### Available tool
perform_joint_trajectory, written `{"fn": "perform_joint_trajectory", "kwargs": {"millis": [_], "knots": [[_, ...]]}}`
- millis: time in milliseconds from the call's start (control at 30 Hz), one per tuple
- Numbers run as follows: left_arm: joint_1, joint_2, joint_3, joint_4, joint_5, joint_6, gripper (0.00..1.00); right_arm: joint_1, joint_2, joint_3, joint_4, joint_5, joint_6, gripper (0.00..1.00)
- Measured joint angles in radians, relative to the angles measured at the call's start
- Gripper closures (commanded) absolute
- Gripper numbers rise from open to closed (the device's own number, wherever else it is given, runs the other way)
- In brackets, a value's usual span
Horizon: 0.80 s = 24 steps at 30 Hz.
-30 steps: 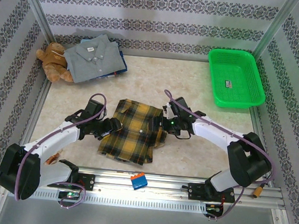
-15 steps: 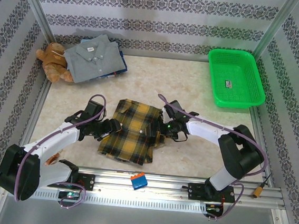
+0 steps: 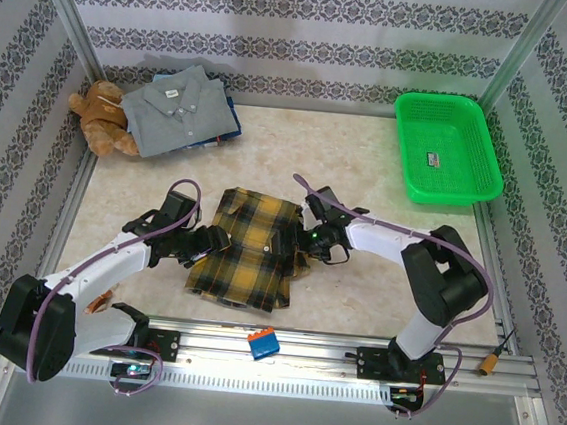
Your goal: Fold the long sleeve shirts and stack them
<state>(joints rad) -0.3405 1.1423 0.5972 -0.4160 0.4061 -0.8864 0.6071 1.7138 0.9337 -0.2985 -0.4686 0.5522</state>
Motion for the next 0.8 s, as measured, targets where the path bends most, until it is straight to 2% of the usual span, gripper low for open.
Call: {"fn": "perform_joint_trajectory", "kwargs": {"millis": [67,133,267,367,400,467,533,567,800], "knots": [[0.000,-0.002,-0.001,-0.001,0.000,0.000,0.31,0.000,0.017,0.020,-0.013,0.001,-0.001,0.13],[0.000,-0.006,-0.001,-0.004,0.000,0.000,0.31,0.000,0.039,0.045,-0.032,0.002,-0.006,0.26],[0.002,-0.033,0.000,-0.017,-0.008,0.008,0.28,0.005,0.087,0.089,-0.073,0.014,-0.002,0.58],[0.009,-0.057,0.023,-0.050,-0.017,0.025,0.23,0.006,0.111,0.116,-0.099,0.021,-0.001,0.86],[0.018,-0.066,0.041,-0.065,-0.020,0.036,0.20,0.006,0.116,0.129,-0.111,0.024,0.000,0.93],[0.041,-0.085,0.080,-0.088,-0.026,0.055,0.15,0.013,0.117,0.157,-0.147,0.046,0.003,1.00],[0.074,-0.114,0.129,-0.105,-0.037,0.079,0.09,0.018,0.117,0.190,-0.200,0.097,-0.002,1.00],[0.089,-0.128,0.150,-0.114,-0.043,0.089,0.01,0.018,0.116,0.205,-0.227,0.123,-0.006,1.00],[0.198,-0.165,0.351,-0.173,-0.082,0.190,0.00,-0.015,0.009,0.341,-0.510,0.415,-0.103,1.00]]}}
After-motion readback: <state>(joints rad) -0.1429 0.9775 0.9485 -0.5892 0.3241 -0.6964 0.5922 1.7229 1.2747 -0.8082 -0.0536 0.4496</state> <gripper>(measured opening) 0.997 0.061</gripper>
